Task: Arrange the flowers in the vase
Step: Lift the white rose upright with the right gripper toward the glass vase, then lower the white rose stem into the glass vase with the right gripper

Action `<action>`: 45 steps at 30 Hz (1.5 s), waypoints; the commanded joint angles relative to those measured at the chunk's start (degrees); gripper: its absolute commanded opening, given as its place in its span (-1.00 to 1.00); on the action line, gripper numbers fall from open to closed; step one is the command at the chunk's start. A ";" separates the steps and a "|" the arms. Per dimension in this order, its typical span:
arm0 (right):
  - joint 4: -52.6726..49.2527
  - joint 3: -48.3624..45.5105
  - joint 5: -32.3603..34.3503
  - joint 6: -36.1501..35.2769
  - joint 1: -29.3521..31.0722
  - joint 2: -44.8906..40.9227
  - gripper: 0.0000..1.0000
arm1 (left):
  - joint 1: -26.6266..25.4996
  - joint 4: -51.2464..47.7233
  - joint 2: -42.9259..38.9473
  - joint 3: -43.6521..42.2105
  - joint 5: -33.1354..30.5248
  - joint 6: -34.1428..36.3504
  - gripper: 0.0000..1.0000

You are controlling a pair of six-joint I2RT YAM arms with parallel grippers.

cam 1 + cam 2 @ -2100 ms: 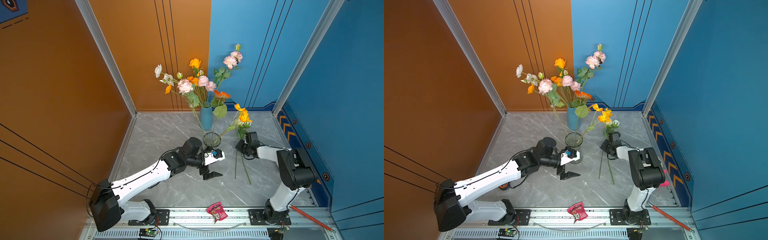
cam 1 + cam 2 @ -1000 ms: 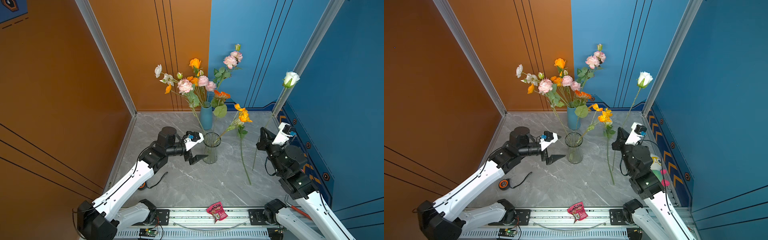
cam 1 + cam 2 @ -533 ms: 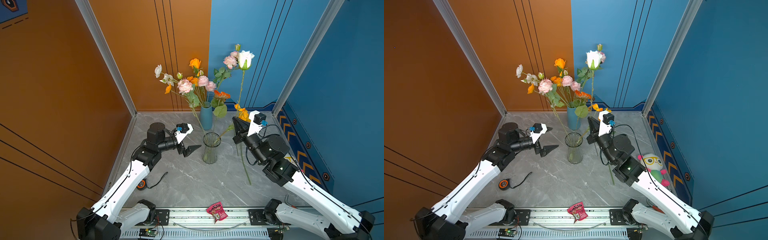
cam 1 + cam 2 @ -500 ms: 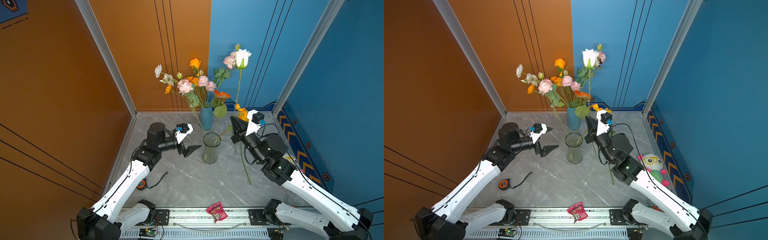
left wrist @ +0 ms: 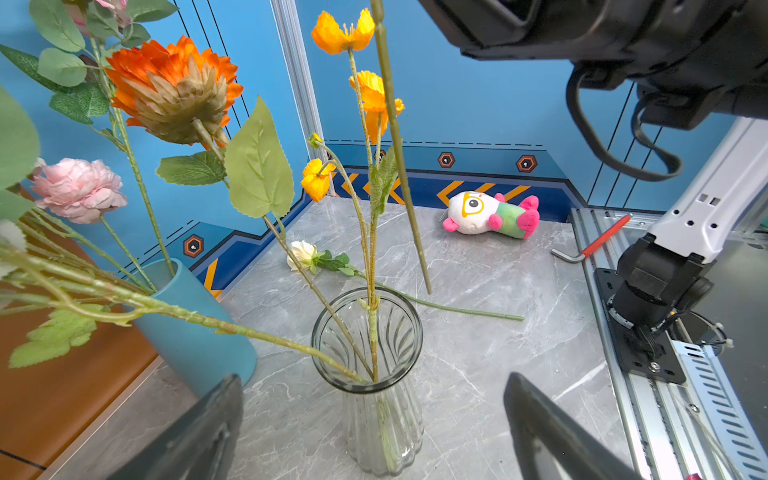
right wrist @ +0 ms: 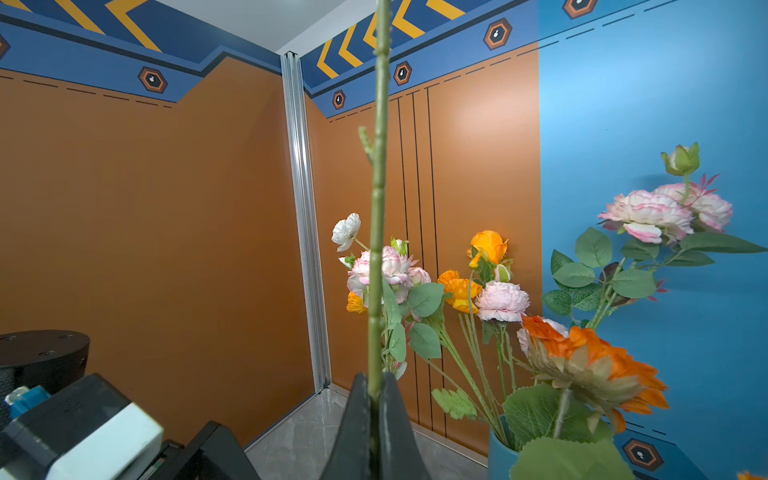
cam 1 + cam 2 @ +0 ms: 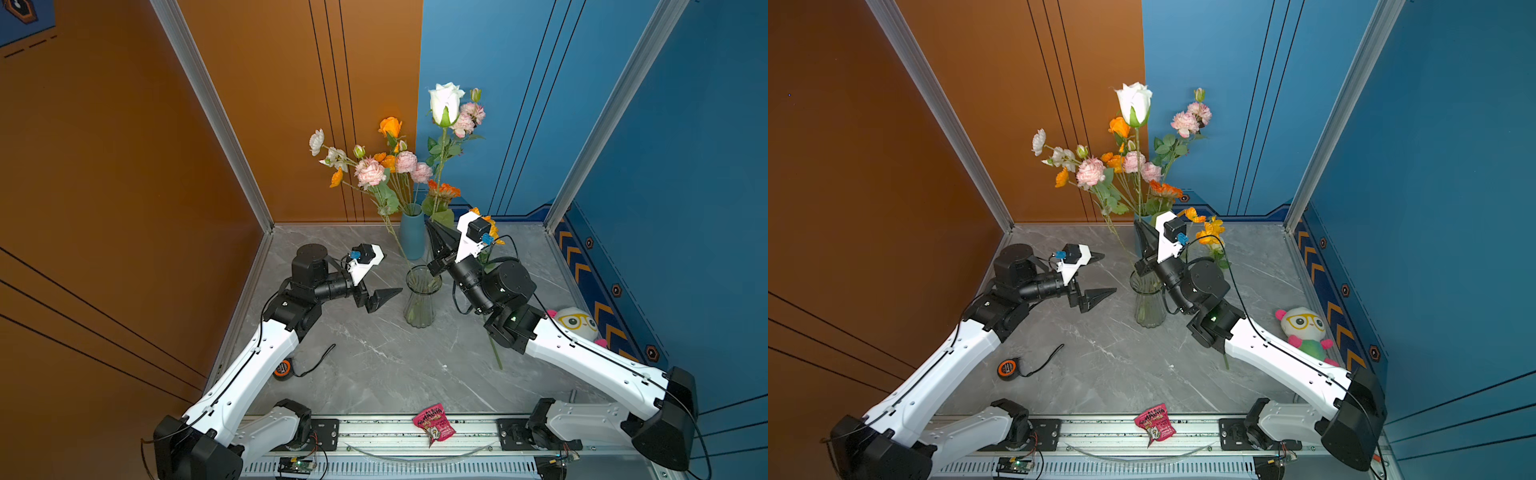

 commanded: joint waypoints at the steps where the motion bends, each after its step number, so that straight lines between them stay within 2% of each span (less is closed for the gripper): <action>1: 7.49 0.11 2.26 -0.83 0.14 1.21 -1.00 | 0.75 1.28 -0.80 -0.21 1.77 -0.96 0.96; 5: 10.36 -0.53 2.39 1.37 0.19 3.39 -1.00 | 1.10 1.76 -0.38 -0.16 2.52 -1.82 0.96; 13: 26.00 -7.98 5.49 0.99 0.45 9.63 -1.00 | 1.55 1.97 -0.39 0.06 3.40 -2.47 0.96; 24: 30.37 -15.32 3.31 -0.47 1.72 12.23 -0.97 | 2.08 2.37 -0.38 0.05 4.07 -2.97 0.96; 45: 33.17 -20.66 2.81 -1.62 1.71 17.65 -0.83 | 2.36 2.45 0.21 0.40 4.77 -3.55 0.96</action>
